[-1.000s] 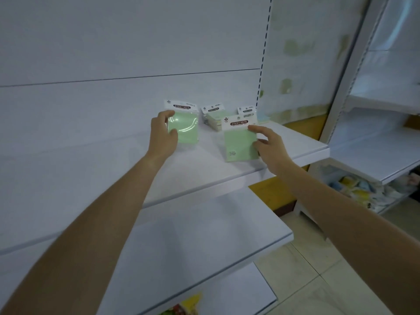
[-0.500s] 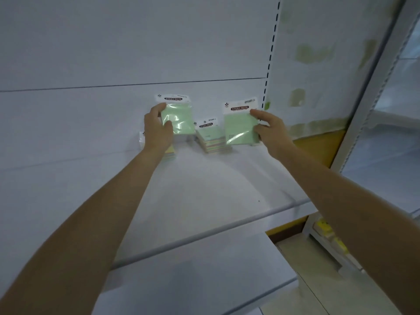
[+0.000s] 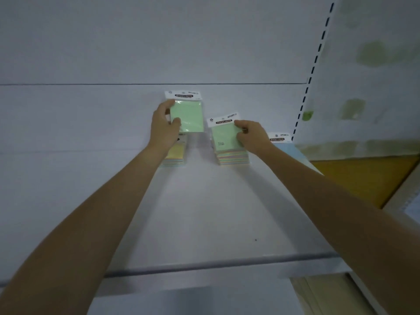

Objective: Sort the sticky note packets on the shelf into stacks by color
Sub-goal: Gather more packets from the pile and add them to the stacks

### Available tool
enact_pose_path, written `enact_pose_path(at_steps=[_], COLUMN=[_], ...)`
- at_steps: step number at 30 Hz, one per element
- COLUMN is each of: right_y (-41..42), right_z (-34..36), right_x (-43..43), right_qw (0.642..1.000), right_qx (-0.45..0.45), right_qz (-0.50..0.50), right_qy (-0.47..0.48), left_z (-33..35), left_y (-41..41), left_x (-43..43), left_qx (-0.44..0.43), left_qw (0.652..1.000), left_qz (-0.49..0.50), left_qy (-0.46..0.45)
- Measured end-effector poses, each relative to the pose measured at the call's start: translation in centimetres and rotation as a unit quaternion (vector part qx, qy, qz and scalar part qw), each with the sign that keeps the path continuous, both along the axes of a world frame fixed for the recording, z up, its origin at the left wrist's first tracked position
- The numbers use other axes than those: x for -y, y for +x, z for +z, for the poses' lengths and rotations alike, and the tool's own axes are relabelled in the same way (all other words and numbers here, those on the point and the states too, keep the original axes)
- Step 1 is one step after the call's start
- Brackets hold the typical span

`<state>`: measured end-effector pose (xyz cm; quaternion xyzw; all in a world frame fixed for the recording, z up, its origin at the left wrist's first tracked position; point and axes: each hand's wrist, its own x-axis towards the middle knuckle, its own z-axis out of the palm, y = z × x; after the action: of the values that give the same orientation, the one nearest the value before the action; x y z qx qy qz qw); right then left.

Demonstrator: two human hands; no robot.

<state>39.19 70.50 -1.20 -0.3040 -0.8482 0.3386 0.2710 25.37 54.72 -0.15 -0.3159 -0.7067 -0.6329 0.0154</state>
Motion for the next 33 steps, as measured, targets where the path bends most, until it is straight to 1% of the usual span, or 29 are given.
enact_pose_path(at_steps=[2, 5, 8, 14, 18, 22, 24, 26, 29, 31, 33], right_y=[-0.1, -0.5, -0.2, 1.4, 1.9, 1.9, 1.8, 1.8, 1.6, 1.5, 1.2], right_z=[-0.3, -1.0, -1.4, -2.8, -3.3, -3.6, -3.6, -3.2, -2.3, -1.4, -0.6], right_x=[-0.1, -0.7, -0.9, -1.6, -1.5, -1.2, -0.8, -0.5, -0.1, 0.2, 0.8], right_qw=[1.000, 0.999, 0.996, 0.977, 0.975, 0.982, 0.980, 0.978, 0.973, 0.970, 0.969], right_qx=[0.015, 0.009, -0.040, -0.191, -0.203, -0.181, -0.191, -0.205, -0.228, -0.242, -0.232], right_qz=[0.004, -0.012, -0.029, -0.034, -0.015, -0.010, -0.012, -0.016, -0.019, -0.005, 0.024], right_qy=[0.014, -0.043, -0.079, -0.083, -0.085, -0.059, -0.052, -0.041, -0.002, 0.032, 0.081], left_z=[-0.1, 0.0, 0.0, -0.7, -0.8, -1.4, -1.5, -1.5, -1.5, -1.5, -1.2], left_y=[0.6, 1.4, 2.3, 3.7, 4.6, 4.6, 4.7, 4.9, 5.4, 5.5, 5.0], left_x=[-0.8, -1.9, -2.8, -4.6, -5.5, -5.8, -5.8, -5.7, -5.3, -4.6, -3.1], left_qx=[-0.005, 0.011, 0.035, 0.089, 0.060, 0.041, 0.042, 0.047, 0.031, 0.002, -0.053], left_qw=[1.000, 1.000, 0.998, 0.988, 0.985, 0.976, 0.971, 0.969, 0.973, 0.980, 0.982], left_qz=[0.001, -0.018, -0.049, -0.110, -0.104, -0.095, -0.096, -0.101, -0.088, -0.065, -0.028], left_qy=[0.000, 0.001, -0.010, -0.064, -0.124, -0.194, -0.215, -0.220, -0.213, -0.190, -0.180])
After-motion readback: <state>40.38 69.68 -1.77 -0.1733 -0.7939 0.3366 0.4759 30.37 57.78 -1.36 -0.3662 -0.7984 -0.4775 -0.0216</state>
